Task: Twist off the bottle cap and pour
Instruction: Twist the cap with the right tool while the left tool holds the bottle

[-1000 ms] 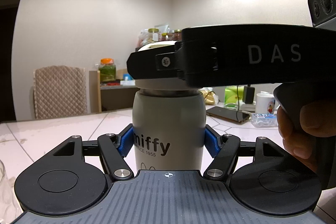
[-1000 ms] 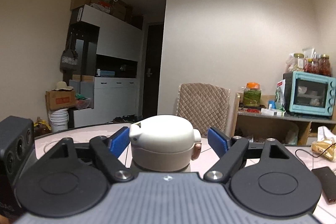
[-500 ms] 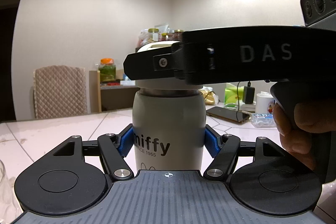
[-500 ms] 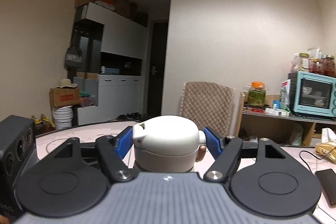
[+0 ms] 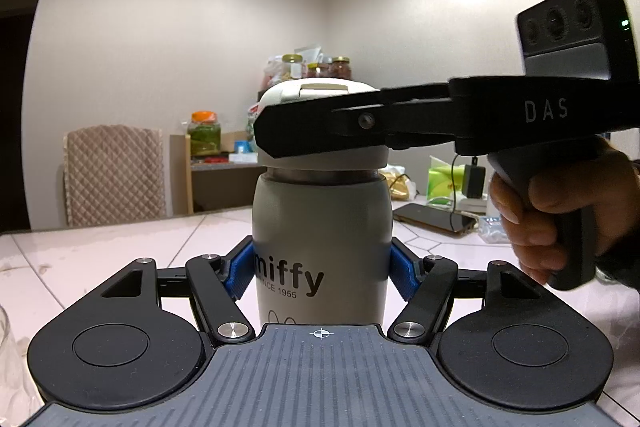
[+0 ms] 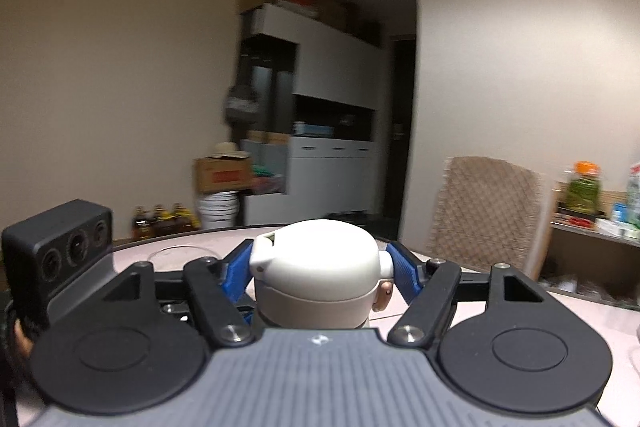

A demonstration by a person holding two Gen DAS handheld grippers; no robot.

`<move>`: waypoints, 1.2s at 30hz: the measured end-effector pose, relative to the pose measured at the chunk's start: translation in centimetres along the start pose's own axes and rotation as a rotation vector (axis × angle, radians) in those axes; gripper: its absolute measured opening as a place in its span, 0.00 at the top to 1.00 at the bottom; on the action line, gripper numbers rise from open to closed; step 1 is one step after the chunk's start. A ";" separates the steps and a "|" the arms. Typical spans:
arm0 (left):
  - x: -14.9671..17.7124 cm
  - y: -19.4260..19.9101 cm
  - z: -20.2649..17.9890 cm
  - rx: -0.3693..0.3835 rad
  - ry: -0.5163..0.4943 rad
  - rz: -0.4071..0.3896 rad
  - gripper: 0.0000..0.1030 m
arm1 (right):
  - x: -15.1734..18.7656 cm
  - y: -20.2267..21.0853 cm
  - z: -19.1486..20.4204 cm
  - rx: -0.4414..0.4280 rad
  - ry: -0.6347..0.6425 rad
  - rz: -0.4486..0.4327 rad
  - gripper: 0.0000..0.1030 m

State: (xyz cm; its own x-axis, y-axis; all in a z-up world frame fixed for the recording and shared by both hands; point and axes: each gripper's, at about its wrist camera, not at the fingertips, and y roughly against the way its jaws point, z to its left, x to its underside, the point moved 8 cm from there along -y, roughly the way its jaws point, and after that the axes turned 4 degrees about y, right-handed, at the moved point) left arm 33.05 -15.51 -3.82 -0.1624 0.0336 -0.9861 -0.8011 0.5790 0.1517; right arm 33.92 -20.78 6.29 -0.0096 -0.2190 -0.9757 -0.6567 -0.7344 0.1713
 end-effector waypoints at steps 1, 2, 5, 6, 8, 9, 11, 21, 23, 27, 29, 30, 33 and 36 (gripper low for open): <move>0.2 0.0 0.0 0.000 0.001 0.000 0.30 | -0.1 -0.1 -0.2 -0.024 0.003 0.001 0.30; 0.3 0.0 0.1 0.000 0.001 0.000 0.30 | -0.1 -0.1 -0.2 -0.034 0.004 0.003 0.30; 0.2 -0.1 0.2 0.001 0.001 -0.001 0.30 | -0.2 -0.2 -0.3 -0.053 0.007 0.006 0.31; 0.2 -0.1 0.3 0.001 0.001 -0.001 0.30 | -0.3 -0.2 -0.2 -0.050 0.005 0.004 0.31; 0.2 -0.2 0.4 0.000 -0.001 -0.001 0.30 | -0.5 -0.1 -0.1 -0.044 -0.001 0.001 0.29; 0.3 -0.2 0.4 0.000 0.000 -0.001 0.30 | -0.6 -0.1 0.0 -0.039 -0.011 -0.001 0.25; 0.3 -0.2 0.6 -0.001 0.002 -0.001 0.30 | -0.8 0.1 0.3 -0.026 -0.017 -0.008 0.19; 0.3 -0.6 0.9 -0.022 0.009 0.000 0.30 | -1.4 1.0 1.3 0.252 -0.058 -0.041 0.16; 0.2 -0.9 1.1 -0.030 0.010 0.001 0.30 | -1.2 1.0 1.5 0.281 -0.073 -0.049 0.15; 0.2 -1.1 1.3 -0.040 0.012 0.001 0.30 | -0.9 0.9 1.8 0.346 -0.097 -0.054 0.13; 0.1 -1.5 1.5 -0.046 0.015 -0.001 0.30 | -0.7 1.0 1.9 0.373 -0.102 -0.054 0.12; 0.1 -1.5 1.6 -0.049 0.016 -0.001 0.30 | -0.6 0.8 2.1 0.385 -0.097 -0.049 0.12; 0.1 -1.7 1.7 -0.054 0.015 -0.002 0.30 | -0.1 0.8 2.5 0.405 -0.089 -0.036 0.12; 0.4 -0.4 0.9 -0.056 0.017 -0.003 0.30 | 0.2 0.5 3.0 0.417 -0.076 -0.023 0.12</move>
State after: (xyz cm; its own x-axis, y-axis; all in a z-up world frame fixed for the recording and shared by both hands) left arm 33.84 -15.02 -4.34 -0.1687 0.0179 -0.9855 -0.8324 0.5329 0.1522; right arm 31.32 -19.26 5.81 -0.0362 -0.1462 -0.9886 -0.9062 -0.4123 0.0942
